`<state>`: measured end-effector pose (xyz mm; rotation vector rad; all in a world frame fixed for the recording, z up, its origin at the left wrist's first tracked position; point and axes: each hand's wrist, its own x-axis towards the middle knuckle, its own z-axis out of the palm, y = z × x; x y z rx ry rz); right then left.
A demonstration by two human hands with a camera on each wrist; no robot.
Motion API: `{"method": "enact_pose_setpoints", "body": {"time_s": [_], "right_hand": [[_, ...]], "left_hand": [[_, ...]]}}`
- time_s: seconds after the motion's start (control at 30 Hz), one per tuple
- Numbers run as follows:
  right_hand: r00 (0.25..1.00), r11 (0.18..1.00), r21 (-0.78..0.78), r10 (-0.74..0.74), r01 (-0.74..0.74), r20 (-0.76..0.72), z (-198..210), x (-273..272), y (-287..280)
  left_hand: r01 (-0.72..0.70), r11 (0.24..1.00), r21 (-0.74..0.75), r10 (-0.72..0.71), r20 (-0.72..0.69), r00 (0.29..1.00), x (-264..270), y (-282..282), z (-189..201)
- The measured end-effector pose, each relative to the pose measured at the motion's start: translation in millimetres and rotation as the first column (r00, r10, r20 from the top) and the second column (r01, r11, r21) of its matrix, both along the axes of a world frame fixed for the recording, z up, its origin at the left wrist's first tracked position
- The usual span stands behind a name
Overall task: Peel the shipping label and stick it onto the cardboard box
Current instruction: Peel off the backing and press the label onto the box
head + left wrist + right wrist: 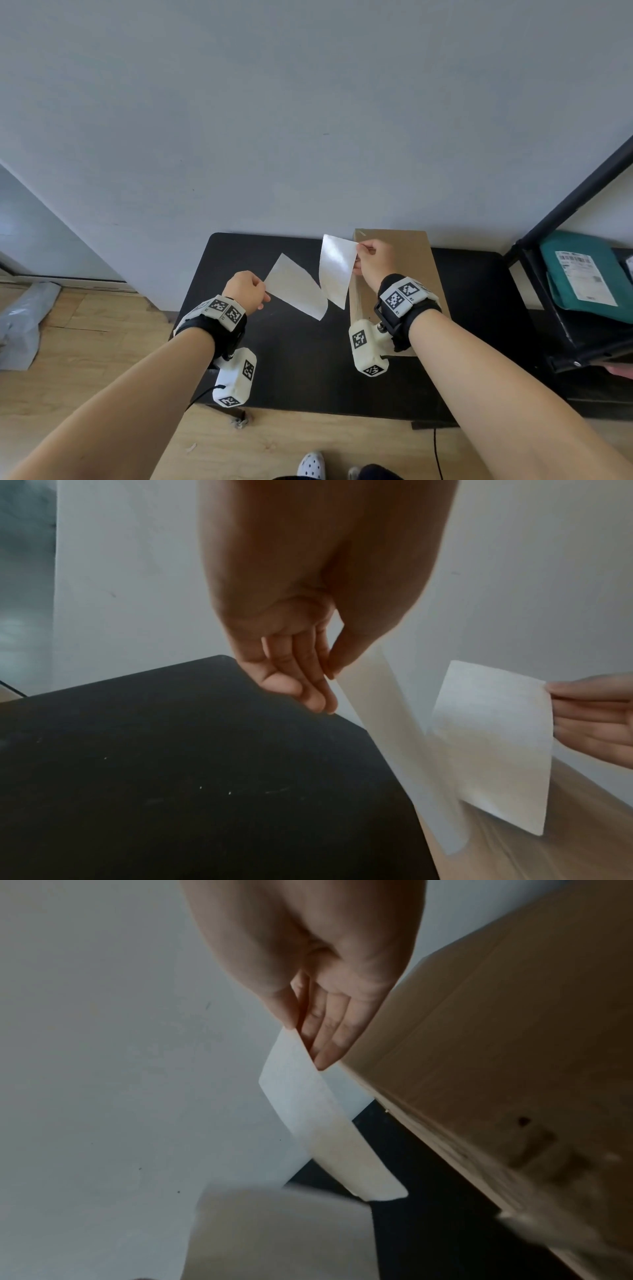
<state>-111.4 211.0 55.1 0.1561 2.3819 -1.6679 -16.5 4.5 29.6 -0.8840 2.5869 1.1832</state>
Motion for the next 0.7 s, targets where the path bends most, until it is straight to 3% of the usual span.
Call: {"method": "enact_pose_setpoints", "body": {"time_s": [0.37, 0.53, 0.7], "right_hand": [[0.999, 0.999, 0.022, -0.044, 0.044, 0.022, -2, -1, 13], [1.000, 0.998, 0.053, -0.026, 0.025, 0.009, 3, 2, 14], [0.999, 1.000, -0.011, -0.022, 0.023, 0.028, 5, 4, 9]], "left_hand": [[0.076, 0.997, -0.012, -0.074, 0.110, 0.991, 0, 13, -22], [0.080, 0.997, 0.004, -0.080, 0.125, 0.989, -7, 18, -18], [0.134, 0.991, -0.022, -0.131, 0.115, 0.985, -16, 26, -5]]}}
